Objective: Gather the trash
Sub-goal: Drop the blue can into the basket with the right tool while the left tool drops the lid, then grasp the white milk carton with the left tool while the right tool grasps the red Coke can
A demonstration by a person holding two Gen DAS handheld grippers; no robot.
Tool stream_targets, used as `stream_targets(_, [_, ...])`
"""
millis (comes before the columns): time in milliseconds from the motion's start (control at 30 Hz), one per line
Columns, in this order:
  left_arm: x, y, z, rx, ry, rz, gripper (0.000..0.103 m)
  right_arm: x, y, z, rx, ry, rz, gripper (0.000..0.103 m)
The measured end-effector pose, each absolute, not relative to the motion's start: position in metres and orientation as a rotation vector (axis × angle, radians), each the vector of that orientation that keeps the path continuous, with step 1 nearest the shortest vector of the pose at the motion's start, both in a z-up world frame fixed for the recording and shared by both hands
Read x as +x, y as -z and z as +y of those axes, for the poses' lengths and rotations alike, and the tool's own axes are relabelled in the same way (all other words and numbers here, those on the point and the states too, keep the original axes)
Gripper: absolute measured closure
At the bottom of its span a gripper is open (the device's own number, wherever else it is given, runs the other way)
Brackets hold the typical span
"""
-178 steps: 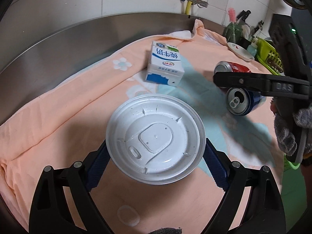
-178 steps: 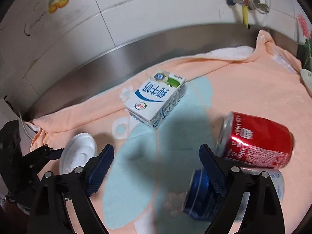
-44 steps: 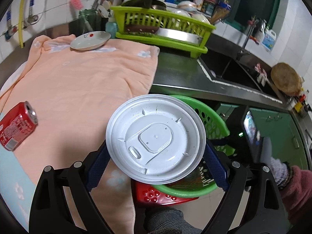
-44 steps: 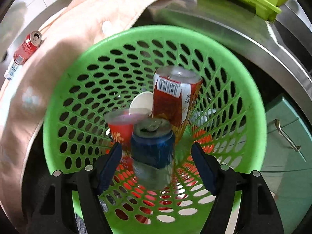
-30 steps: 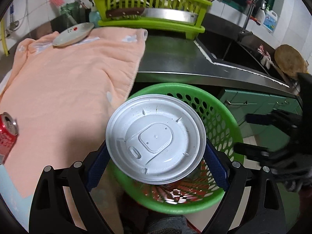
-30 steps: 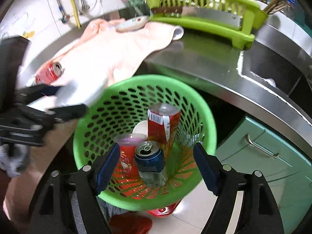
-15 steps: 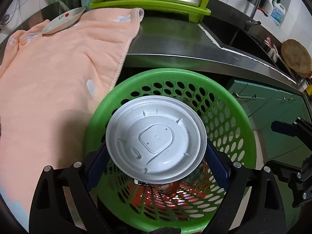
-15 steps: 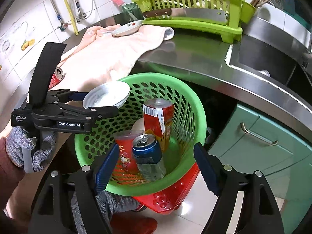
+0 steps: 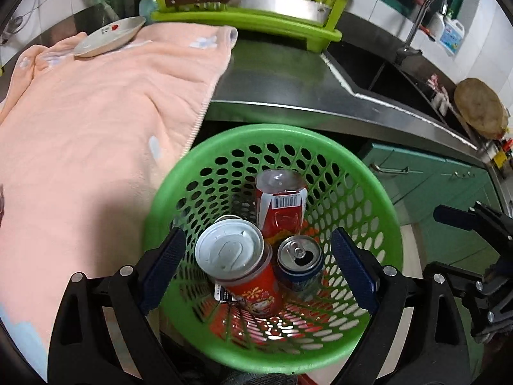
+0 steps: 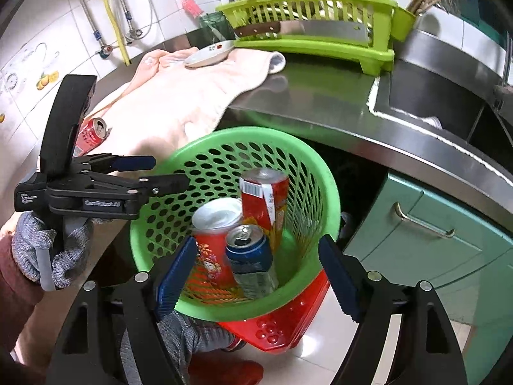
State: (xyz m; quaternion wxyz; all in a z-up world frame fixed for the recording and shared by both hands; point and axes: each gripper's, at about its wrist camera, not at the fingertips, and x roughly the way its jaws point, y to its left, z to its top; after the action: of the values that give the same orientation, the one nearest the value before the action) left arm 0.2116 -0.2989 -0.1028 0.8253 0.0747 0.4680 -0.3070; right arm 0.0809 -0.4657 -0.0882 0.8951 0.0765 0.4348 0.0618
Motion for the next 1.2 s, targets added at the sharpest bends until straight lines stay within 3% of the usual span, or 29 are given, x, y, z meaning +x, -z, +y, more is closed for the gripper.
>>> stream_targets(267, [0.193, 0.067, -0.242, 0.114, 0.589, 0.921, 0.013, 0.090, 0.071, -0.432, 0.140, -0.196, 0.872, 0.028])
stream_targets(700, [0.174, 0.035, -0.083, 0.046, 0.311, 0.844, 0.013, 0.142, 0.053, -0.324, 0.017, -0.411, 0.871, 0.027])
stream_targets(1200, [0.193, 0.018, 0.072, -0.019, 0.025, 0.808, 0.013, 0.226, 0.043, -0.197, -0.279, -0.707, 0.815, 0.018])
